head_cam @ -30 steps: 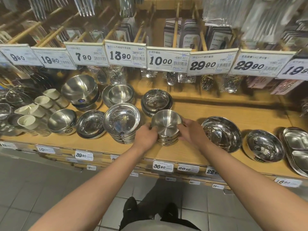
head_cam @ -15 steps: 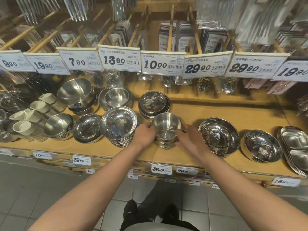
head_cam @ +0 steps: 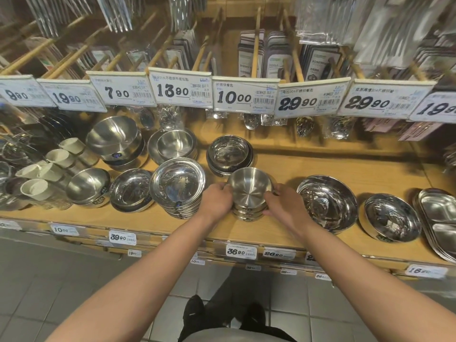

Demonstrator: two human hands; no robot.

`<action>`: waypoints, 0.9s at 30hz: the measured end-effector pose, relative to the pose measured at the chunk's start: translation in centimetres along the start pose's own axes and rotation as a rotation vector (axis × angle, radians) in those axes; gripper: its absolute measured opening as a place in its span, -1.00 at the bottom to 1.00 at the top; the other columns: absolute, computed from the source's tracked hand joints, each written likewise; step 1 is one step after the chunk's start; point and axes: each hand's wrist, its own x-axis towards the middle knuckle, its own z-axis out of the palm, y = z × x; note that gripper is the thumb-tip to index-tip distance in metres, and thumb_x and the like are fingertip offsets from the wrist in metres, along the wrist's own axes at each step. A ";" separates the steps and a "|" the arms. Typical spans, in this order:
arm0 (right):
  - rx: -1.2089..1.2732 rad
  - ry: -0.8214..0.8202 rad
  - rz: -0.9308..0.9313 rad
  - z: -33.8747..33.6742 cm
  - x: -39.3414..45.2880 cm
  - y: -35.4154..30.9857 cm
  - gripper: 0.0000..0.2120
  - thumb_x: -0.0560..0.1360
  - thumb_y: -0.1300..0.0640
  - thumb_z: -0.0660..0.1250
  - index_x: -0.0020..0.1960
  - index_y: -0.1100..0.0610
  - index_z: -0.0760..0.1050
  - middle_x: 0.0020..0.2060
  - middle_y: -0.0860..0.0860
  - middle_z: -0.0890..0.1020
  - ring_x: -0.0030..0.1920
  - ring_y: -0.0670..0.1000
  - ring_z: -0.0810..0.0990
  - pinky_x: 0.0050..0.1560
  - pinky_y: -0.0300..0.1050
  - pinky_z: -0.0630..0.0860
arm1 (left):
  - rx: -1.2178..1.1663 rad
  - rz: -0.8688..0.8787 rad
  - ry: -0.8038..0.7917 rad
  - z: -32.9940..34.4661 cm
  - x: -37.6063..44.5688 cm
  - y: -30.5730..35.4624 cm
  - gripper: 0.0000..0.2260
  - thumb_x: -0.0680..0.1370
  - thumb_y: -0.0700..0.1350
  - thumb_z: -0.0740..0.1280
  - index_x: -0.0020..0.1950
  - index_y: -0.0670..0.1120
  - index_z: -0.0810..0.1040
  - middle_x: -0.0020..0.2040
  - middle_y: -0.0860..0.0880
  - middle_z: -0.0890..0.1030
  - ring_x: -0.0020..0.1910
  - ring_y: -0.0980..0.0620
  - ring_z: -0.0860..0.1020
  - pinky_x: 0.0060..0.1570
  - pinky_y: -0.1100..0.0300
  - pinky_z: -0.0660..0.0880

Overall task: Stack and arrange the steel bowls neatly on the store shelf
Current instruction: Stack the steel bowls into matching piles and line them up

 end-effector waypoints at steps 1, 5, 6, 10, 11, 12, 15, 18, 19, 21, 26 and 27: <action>-0.001 -0.002 0.002 0.0 0.0 0.0 -0.56 0.61 0.12 0.25 0.46 0.20 0.38 -0.14 -0.13 0.59 -0.14 -0.01 0.72 -0.08 -0.11 0.68 | 0.008 0.002 -0.001 0.0 0.0 -0.1 -0.72 0.63 -0.05 0.16 -0.04 -0.09 0.65 -0.19 -0.06 0.64 -0.13 -0.09 0.61 0.11 -0.18 0.61; -0.034 -0.012 0.017 -0.2 0.3 -0.2 -0.57 0.59 0.12 0.27 0.43 0.20 0.41 -0.22 -0.12 0.57 -0.05 0.09 0.71 0.06 0.14 0.66 | 0.036 0.019 0.006 0.0 -0.2 0.0 -0.72 0.64 -0.06 0.18 0.05 -0.13 0.66 -0.08 -0.14 0.70 -0.04 -0.17 0.66 0.11 -0.17 0.61; -0.068 -0.012 0.011 -0.3 0.4 -0.4 -0.60 0.58 0.11 0.28 0.40 0.19 0.45 -0.22 -0.11 0.57 -0.05 0.11 0.71 0.06 0.15 0.66 | 0.054 0.035 0.013 0.0 -0.3 0.0 -0.73 0.64 -0.08 0.19 0.09 -0.14 0.66 -0.06 -0.15 0.71 -0.04 -0.17 0.67 0.06 -0.11 0.63; -0.150 0.021 -0.018 -0.6 0.5 -0.9 -0.58 0.56 0.14 0.32 0.41 0.19 0.45 -0.24 -0.13 0.56 -0.11 0.09 0.72 -0.01 0.11 0.68 | 0.214 0.148 0.090 -0.1 -0.7 0.0 -0.80 0.63 -0.13 0.25 0.16 -0.07 0.64 -0.17 0.05 0.65 -0.26 0.17 0.55 -0.33 0.30 0.45; -0.143 0.023 -0.023 -0.7 0.5 -1.0 -0.57 0.56 0.16 0.32 0.41 0.18 0.45 -0.24 -0.14 0.56 -0.12 0.09 0.73 -0.02 0.11 0.68 | 0.234 0.163 0.101 -0.1 -0.8 0.0 -0.80 0.63 -0.14 0.26 0.16 -0.08 0.64 -0.19 0.07 0.64 -0.26 0.17 0.55 -0.33 0.31 0.45; -0.138 0.019 -0.031 -0.7 0.5 -1.1 -0.60 0.55 0.18 0.33 0.38 0.17 0.48 -0.25 -0.14 0.56 -0.13 0.10 0.73 -0.03 0.11 0.68 | 0.242 0.168 0.105 -0.1 -0.9 0.1 -0.80 0.62 -0.15 0.28 0.17 -0.09 0.64 -0.17 0.05 0.65 -0.24 0.11 0.58 -0.27 0.26 0.50; -0.125 0.045 -0.068 -0.9 0.4 -1.0 -0.78 0.55 0.20 0.36 0.16 0.02 0.59 -0.32 -0.19 0.55 -0.18 0.06 0.73 -0.09 0.03 0.69 | 0.185 0.131 0.087 -0.2 -1.1 0.3 -0.81 0.60 -0.20 0.31 0.17 -0.13 0.66 -0.04 -0.08 0.70 -0.07 -0.10 0.67 0.03 -0.02 0.64; -0.132 0.103 -0.132 -0.9 0.3 -1.0 -0.66 0.54 0.18 0.37 0.31 0.01 0.56 -0.36 -0.29 0.53 -0.33 -0.12 0.70 -0.35 -0.34 0.59 | 0.146 0.123 0.091 -0.3 -1.2 0.5 -0.85 0.59 -0.22 0.33 0.08 -0.09 0.67 -0.06 -0.08 0.70 -0.03 -0.14 0.68 0.07 -0.13 0.64; -0.135 0.106 -0.142 -0.9 0.4 -1.1 -0.64 0.54 0.18 0.37 0.33 0.01 0.56 -0.36 -0.31 0.52 -0.34 -0.15 0.69 -0.37 -0.38 0.56 | 0.146 0.126 0.096 -0.3 -1.1 0.5 -0.85 0.59 -0.22 0.33 0.07 -0.08 0.67 -0.07 -0.07 0.70 -0.03 -0.14 0.68 0.07 -0.13 0.64; -0.122 0.098 -0.128 -0.8 0.6 -1.3 -0.62 0.54 0.19 0.37 0.34 0.03 0.55 -0.31 -0.31 0.53 -0.29 -0.15 0.69 -0.27 -0.33 0.61 | 0.151 0.124 0.099 -0.4 -1.1 0.6 -0.83 0.59 -0.22 0.33 0.11 -0.11 0.68 -0.07 -0.07 0.69 -0.04 -0.13 0.68 0.07 -0.12 0.64; -0.163 0.089 -0.107 -0.9 0.5 -1.0 -0.63 0.57 0.13 0.33 0.38 0.05 0.52 0.15 -0.02 0.68 -0.10 0.01 0.71 0.06 -0.13 0.64 | 0.129 0.094 0.052 -0.5 -0.8 0.0 -0.83 0.59 -0.18 0.34 0.14 -0.14 0.66 0.00 -0.12 0.70 0.01 -0.17 0.67 0.10 -0.13 0.63; -0.198 0.090 -0.126 -0.9 0.4 -0.9 -0.62 0.59 0.10 0.31 0.40 0.05 0.50 0.17 0.03 0.68 -0.13 -0.01 0.72 0.00 -0.23 0.62 | 0.125 0.093 0.049 -0.6 -0.7 -0.2 -0.82 0.60 -0.14 0.35 0.15 -0.14 0.66 0.01 -0.12 0.70 0.01 -0.17 0.67 0.10 -0.13 0.63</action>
